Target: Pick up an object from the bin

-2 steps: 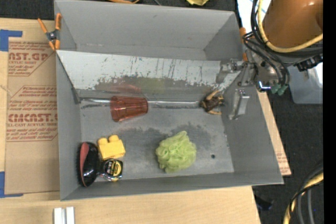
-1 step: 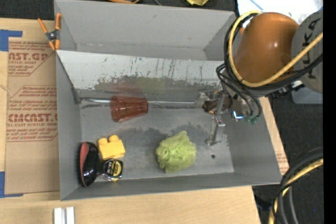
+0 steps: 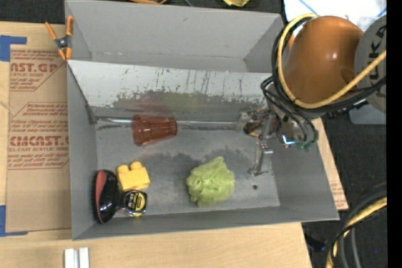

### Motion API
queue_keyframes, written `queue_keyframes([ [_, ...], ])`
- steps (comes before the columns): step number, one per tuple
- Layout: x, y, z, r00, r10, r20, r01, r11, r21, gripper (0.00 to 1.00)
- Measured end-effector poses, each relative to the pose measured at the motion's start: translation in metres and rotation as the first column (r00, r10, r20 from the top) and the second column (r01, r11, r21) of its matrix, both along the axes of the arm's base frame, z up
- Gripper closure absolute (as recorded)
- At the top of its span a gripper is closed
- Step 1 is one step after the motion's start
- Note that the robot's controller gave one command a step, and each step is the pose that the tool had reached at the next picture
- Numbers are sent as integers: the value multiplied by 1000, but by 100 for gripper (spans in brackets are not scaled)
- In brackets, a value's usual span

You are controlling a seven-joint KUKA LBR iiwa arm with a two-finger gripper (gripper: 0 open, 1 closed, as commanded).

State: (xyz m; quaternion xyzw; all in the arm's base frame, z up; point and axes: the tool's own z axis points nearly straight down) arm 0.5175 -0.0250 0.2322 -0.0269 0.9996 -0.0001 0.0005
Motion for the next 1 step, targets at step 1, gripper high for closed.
queue_keyframes([
  [1,47,20,-77,1000,-28,-4,28,1000,3,0],
])
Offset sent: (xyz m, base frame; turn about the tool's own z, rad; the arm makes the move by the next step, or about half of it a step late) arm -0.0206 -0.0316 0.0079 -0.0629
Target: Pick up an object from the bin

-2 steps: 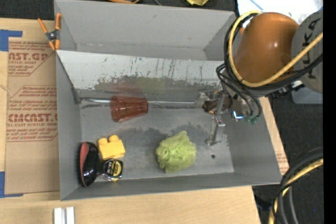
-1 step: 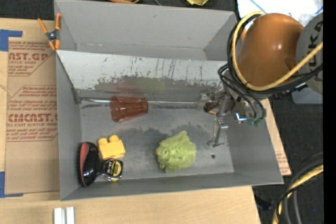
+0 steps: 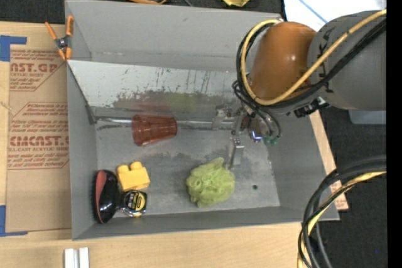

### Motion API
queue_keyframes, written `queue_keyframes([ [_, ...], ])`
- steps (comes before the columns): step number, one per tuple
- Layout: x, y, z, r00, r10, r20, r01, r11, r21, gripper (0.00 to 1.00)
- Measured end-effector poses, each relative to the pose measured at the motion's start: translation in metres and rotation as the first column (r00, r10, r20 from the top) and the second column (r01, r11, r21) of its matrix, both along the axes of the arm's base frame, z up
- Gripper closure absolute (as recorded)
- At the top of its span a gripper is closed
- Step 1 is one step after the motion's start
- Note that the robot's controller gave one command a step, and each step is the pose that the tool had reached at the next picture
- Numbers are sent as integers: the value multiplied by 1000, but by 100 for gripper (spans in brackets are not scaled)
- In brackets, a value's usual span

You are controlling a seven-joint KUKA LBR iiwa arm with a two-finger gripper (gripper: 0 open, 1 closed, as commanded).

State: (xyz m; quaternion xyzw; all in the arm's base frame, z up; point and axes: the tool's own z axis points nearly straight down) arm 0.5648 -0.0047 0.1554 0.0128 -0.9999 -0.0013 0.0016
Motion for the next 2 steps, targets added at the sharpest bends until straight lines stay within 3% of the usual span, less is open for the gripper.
queue_keyframes([
  [1,-68,-54,89,996,87,21,-86,996,-8,0],
  [2,-39,-27,2,996,92,-7,-92,996,4,0],
])
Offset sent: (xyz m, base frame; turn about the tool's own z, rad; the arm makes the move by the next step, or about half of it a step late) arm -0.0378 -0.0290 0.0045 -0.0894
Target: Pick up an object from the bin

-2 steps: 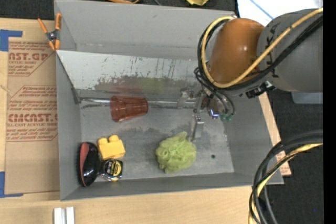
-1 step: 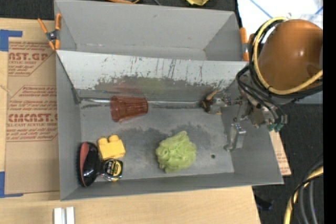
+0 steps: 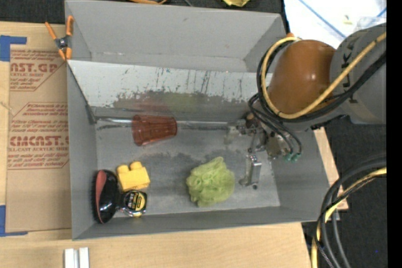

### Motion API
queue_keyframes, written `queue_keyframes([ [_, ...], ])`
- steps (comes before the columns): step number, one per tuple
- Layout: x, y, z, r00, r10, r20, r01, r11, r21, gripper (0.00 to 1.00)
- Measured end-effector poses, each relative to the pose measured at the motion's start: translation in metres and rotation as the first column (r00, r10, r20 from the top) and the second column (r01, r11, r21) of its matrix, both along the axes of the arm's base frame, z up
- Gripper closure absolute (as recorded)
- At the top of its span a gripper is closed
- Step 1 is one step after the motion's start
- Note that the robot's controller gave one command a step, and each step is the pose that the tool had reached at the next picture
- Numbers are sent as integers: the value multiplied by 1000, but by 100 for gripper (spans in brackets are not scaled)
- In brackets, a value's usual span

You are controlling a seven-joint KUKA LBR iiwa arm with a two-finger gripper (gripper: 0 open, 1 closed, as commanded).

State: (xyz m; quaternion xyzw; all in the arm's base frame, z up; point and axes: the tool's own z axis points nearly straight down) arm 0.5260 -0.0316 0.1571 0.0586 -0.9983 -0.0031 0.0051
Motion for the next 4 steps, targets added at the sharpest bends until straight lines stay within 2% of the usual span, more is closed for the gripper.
queue_keyframes([
  [1,-34,54,33,995,89,34,-89,996,-8,0],
  [2,-40,6,-46,995,98,3,-98,995,-4,0],
  [3,-46,43,-41,970,239,40,-239,971,-10,0],
  [4,-34,35,-87,999,48,22,-48,999,-4,0],
])
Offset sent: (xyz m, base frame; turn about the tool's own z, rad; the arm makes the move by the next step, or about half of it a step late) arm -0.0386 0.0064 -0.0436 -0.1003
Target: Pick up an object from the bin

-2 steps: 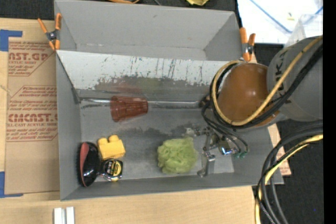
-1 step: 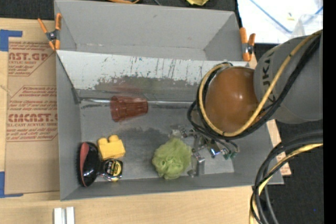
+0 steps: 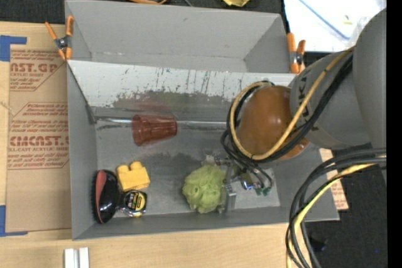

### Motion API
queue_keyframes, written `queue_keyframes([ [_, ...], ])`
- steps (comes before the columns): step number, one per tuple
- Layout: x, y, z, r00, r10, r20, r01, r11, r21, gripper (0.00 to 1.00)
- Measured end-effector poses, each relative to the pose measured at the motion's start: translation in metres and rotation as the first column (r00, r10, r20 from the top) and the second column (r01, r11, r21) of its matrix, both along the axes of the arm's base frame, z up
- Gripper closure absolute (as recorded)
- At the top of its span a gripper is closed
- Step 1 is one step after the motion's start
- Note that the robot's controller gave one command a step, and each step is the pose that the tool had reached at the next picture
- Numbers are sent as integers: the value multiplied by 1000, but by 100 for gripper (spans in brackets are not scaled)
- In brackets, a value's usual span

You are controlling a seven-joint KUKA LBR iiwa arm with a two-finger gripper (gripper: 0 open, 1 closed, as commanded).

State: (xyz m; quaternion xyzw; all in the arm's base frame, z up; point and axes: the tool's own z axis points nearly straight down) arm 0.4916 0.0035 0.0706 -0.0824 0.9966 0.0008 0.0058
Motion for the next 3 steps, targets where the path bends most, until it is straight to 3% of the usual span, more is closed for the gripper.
queue_keyframes([
  [1,2,27,41,986,165,20,-165,986,-4,0],
  [2,-1,23,-1,1000,29,1,-29,1000,0,100],
  [3,-1,23,-1,1000,29,2,-29,1000,0,100],
])
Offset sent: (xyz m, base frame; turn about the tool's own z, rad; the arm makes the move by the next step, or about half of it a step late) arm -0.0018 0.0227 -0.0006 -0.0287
